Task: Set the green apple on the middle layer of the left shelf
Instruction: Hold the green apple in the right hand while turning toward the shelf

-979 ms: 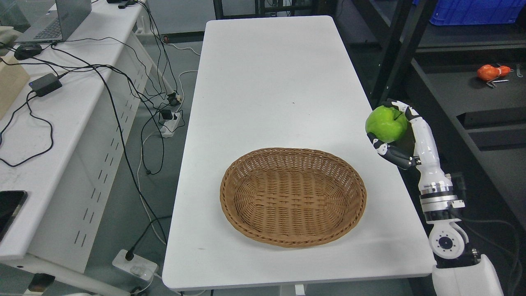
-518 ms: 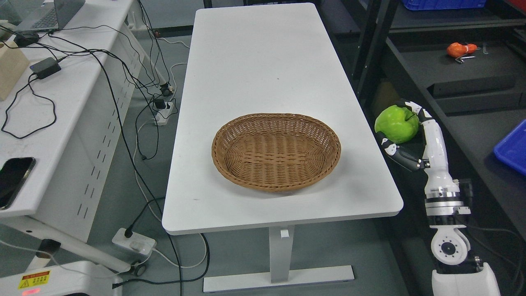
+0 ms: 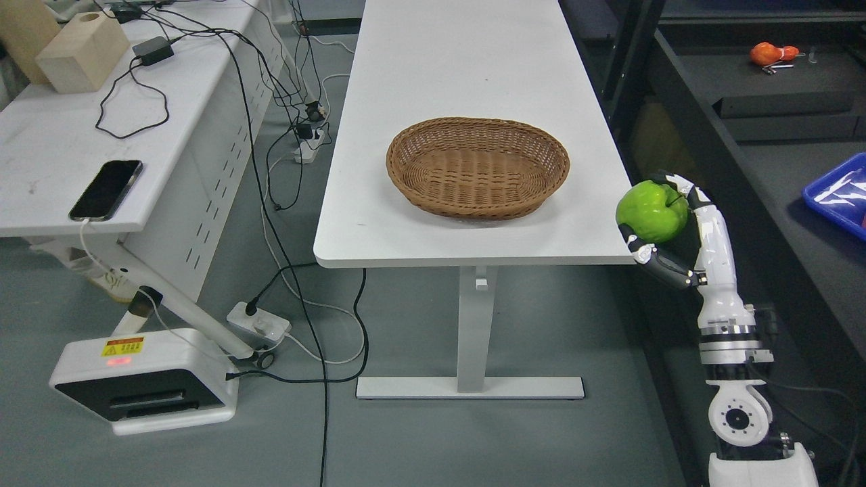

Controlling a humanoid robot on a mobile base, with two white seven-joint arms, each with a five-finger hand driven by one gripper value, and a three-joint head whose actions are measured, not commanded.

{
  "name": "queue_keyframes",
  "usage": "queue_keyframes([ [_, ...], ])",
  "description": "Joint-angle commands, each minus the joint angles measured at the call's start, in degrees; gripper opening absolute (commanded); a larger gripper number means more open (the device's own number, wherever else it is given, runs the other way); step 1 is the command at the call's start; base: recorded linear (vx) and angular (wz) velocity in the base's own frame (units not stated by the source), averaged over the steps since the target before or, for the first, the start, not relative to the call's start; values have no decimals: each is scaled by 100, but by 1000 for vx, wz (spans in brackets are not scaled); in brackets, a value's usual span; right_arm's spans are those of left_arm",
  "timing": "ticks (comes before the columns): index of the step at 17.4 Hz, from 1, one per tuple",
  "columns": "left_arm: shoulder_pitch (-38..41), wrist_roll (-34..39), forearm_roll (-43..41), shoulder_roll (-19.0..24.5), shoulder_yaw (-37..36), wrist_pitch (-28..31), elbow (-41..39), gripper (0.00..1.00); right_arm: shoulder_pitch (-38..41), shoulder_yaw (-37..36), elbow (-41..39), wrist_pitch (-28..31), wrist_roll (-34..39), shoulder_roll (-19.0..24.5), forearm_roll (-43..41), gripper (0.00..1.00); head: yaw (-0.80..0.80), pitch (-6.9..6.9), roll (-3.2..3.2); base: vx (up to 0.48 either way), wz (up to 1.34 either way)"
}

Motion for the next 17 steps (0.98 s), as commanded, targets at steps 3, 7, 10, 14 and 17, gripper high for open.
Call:
queue_keyframes([
  [3, -1, -1, 0, 100, 0, 3, 7, 100, 61, 66, -43, -69, 7, 202, 0, 0, 0, 0, 0, -393, 159],
  [7, -1, -1, 0, 100, 0, 3, -1, 100, 113, 66, -43, -69, 33, 176, 0, 0, 0, 0, 0, -374, 83],
  [10, -1, -1, 0, 100, 0, 3, -1, 100, 113, 57, -43, -69, 24, 176, 0, 0, 0, 0, 0, -357, 51],
  [14, -1, -1, 0, 100, 0, 3, -1, 100, 122, 66, -43, -69, 24, 229, 0, 0, 0, 0, 0, -305, -157],
  [17, -1, 8, 0, 100, 0, 3, -1, 100, 105, 101, -34, -78, 33, 194, 0, 0, 0, 0, 0, -267, -669],
])
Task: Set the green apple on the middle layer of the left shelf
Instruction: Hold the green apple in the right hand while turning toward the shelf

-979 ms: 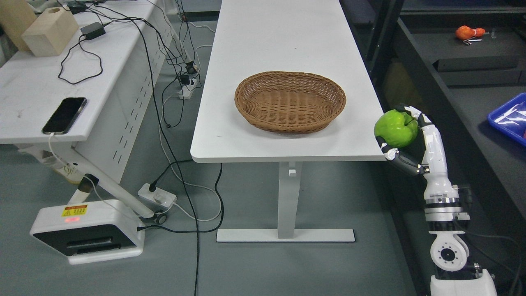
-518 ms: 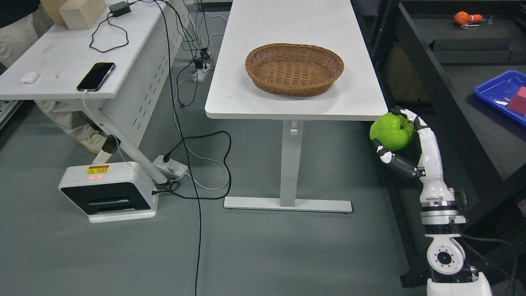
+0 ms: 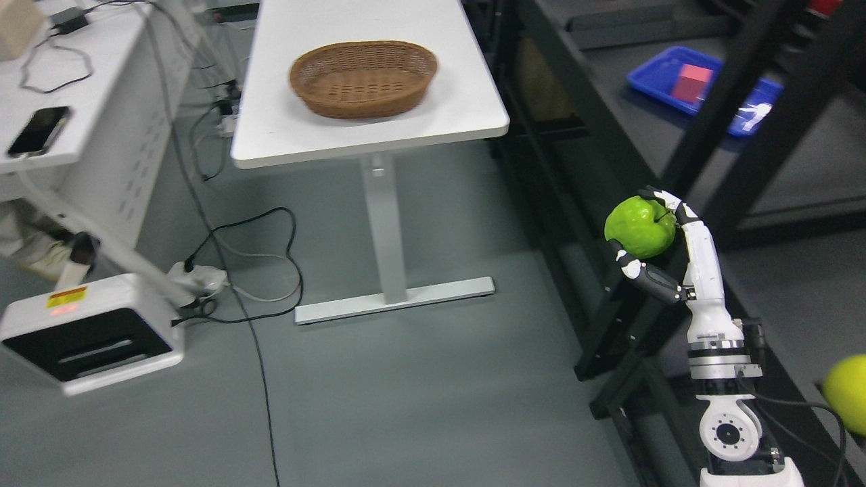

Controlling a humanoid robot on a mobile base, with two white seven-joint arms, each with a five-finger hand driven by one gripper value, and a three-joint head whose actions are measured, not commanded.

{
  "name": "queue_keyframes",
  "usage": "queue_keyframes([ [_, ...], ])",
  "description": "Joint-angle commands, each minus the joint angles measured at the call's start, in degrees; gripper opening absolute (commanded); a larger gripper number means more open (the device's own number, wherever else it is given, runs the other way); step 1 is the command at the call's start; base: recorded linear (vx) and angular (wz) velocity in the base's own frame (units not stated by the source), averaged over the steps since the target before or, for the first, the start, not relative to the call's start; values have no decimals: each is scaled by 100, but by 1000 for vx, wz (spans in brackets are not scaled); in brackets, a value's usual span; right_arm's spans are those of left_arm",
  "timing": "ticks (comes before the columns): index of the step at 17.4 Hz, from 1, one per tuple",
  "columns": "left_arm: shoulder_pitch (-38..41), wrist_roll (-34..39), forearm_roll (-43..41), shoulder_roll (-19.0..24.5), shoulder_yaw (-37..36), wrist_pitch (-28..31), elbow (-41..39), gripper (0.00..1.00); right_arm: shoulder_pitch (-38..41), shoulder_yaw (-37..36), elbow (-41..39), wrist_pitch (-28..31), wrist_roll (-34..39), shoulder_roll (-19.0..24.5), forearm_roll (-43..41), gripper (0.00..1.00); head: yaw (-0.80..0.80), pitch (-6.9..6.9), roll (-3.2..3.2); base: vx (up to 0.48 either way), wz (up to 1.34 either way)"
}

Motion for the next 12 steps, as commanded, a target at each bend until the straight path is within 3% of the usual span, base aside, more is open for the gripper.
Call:
queue_keyframes([
  [1, 0, -3, 0, 100, 0, 1, -2, 100, -93, 55, 0, -6, -8, 39, 0, 0, 0, 0, 0, -163, -1159],
  [6, 0, -3, 0, 100, 0, 1, 7, 100, -58, 239, 9, -15, -16, 65, 0, 0, 0, 0, 0, -111, -1345],
  [12, 0, -3, 0, 100, 0, 1, -2, 100, 47, 275, 9, -129, -34, 74, 0, 0, 0, 0, 0, 68, -1400],
])
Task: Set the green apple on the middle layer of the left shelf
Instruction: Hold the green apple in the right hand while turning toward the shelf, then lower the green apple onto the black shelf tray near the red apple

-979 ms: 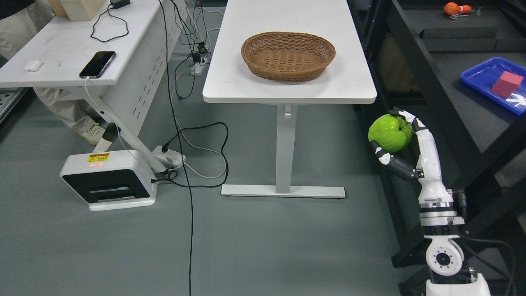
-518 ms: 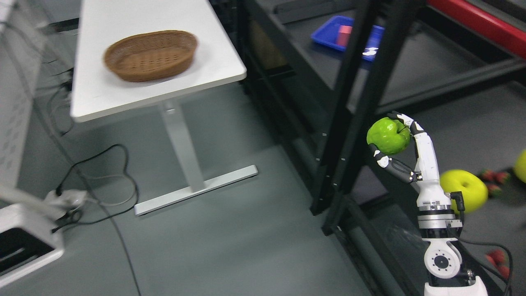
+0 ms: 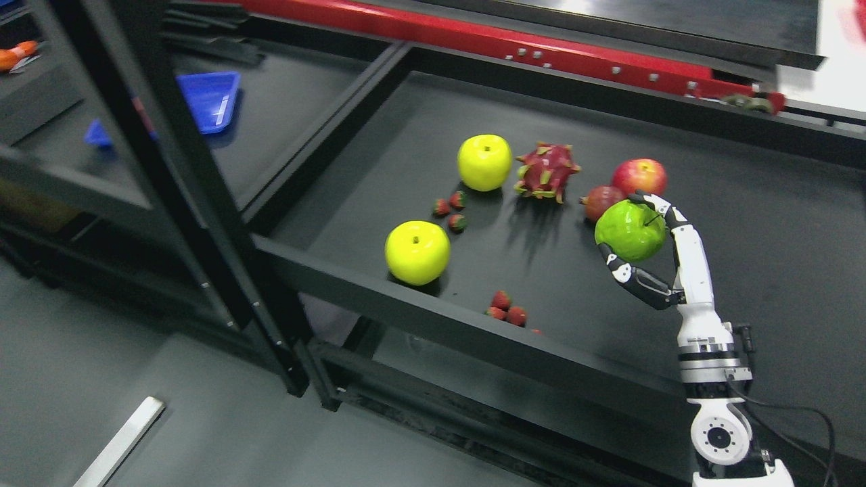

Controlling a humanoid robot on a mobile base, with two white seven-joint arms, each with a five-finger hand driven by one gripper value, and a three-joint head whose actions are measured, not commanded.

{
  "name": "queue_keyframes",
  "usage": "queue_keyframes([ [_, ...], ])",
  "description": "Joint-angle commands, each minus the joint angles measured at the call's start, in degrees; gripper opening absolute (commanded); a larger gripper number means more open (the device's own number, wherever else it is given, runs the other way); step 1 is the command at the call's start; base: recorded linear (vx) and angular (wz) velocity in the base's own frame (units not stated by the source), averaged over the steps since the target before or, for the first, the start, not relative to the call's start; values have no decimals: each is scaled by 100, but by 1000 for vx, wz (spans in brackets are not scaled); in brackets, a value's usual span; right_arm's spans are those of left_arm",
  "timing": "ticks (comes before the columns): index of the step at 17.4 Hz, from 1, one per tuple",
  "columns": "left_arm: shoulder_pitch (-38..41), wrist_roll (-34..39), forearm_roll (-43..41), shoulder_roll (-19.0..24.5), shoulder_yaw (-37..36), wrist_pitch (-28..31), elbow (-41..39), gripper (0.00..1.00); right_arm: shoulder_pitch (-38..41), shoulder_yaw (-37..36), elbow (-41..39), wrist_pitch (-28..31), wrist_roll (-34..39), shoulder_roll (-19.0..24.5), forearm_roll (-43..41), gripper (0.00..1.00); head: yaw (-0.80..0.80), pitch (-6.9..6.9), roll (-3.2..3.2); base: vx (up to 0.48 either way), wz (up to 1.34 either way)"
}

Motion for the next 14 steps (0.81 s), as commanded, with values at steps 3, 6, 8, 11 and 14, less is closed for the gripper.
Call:
queue_keyframes([
  [3, 2, -8, 0, 100, 0, 0, -2, 100, 34, 115, 4, -68, -33, 46, 0, 0, 0, 0, 0, 109, -898],
  [6, 2, -8, 0, 100, 0, 0, -2, 100, 113, 107, 4, -138, -50, 90, 0, 0, 0, -1, 0, 128, -585],
  [8, 2, -8, 0, 100, 0, 0, -2, 100, 131, 107, 4, -139, -51, 151, 0, 0, 0, -1, 0, 151, -360],
  [11, 2, 1, 0, 100, 0, 0, -2, 100, 105, 115, 4, -139, -51, 178, 0, 0, 0, -2, 0, 156, -258],
  [14, 2, 1, 0, 100, 0, 0, -2, 100, 52, 115, 4, -130, 11, 178, 0, 0, 0, -2, 0, 160, -124],
])
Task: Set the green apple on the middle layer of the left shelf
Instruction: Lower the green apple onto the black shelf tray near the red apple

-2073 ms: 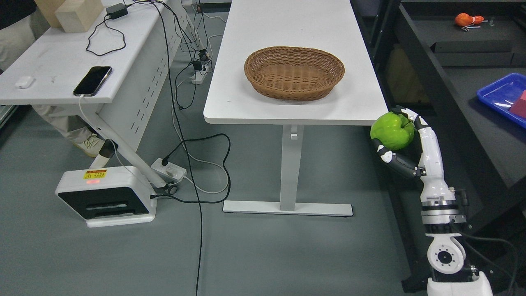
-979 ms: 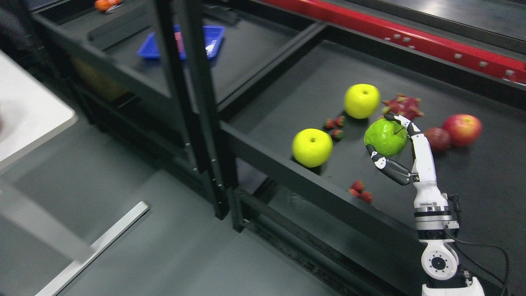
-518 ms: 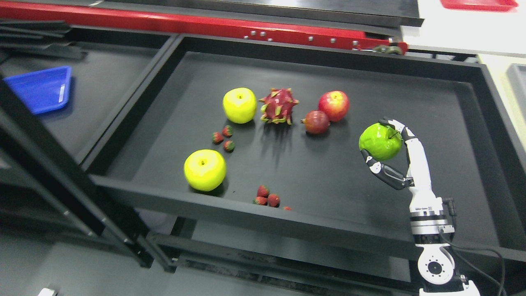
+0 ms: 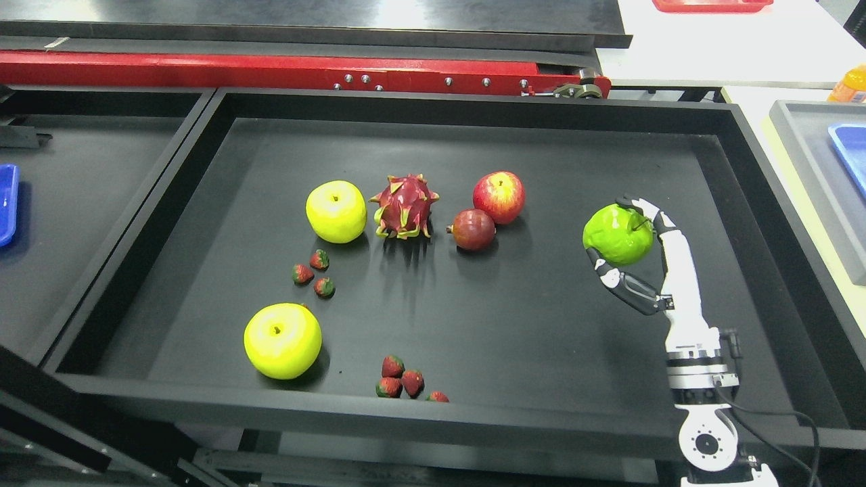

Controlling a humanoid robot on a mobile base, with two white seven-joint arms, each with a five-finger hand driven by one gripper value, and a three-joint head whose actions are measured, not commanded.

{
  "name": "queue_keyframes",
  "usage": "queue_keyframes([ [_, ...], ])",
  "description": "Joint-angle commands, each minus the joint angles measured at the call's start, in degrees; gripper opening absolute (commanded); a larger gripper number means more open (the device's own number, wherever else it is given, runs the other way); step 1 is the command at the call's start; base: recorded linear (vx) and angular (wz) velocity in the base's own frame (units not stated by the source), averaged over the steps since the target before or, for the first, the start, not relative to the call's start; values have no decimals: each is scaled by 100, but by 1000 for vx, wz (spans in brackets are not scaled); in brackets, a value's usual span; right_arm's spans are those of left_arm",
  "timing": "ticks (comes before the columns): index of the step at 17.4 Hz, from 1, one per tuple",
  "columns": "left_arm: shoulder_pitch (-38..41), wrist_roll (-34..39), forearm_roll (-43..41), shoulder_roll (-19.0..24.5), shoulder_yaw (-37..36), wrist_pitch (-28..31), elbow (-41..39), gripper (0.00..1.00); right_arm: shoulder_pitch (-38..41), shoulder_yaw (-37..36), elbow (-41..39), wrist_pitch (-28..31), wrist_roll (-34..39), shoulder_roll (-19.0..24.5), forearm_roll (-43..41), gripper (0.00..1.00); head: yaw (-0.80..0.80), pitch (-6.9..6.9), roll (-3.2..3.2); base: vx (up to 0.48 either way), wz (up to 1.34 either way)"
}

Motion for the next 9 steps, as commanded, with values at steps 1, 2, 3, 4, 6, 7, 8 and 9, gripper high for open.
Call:
queue_keyframes([
  [1, 0, 1, 0, 100, 0, -1, 7, 100, 2, 30, 10, 42, 122, -17, 0, 0, 0, 0, 0, 163, -2],
  [2, 0, 1, 0, 100, 0, -10, -2, 100, -7, 82, 36, 94, 218, -8, 9, 0, 0, 0, 0, 163, -2],
  [3, 0, 1, 0, 100, 0, -1, -2, 100, 2, 248, 79, 208, 402, 9, 26, 0, 0, 0, 0, 132, 6],
  [4, 0, 10, 0, 100, 0, -10, 7, 100, 2, 441, 132, 383, 578, 9, 35, 0, 0, 0, 0, 132, 6],
  [6, 0, 1, 0, 100, 0, -1, -2, 100, 2, 618, 141, 560, 746, 9, 27, 0, 0, 0, 0, 132, 0],
  [7, 0, 10, 0, 100, 0, -10, -2, 100, 2, 706, 141, 561, 851, 9, 18, 0, 0, 0, 0, 98, 0],
  [8, 0, 10, 0, 100, 0, -1, -2, 100, 2, 776, 141, 561, 1000, 9, 9, 0, 0, 0, 0, 98, 0],
  [9, 0, 1, 0, 100, 0, -1, -2, 100, -7, 907, 141, 569, 1289, 9, 9, 0, 0, 0, 0, 76, -4],
])
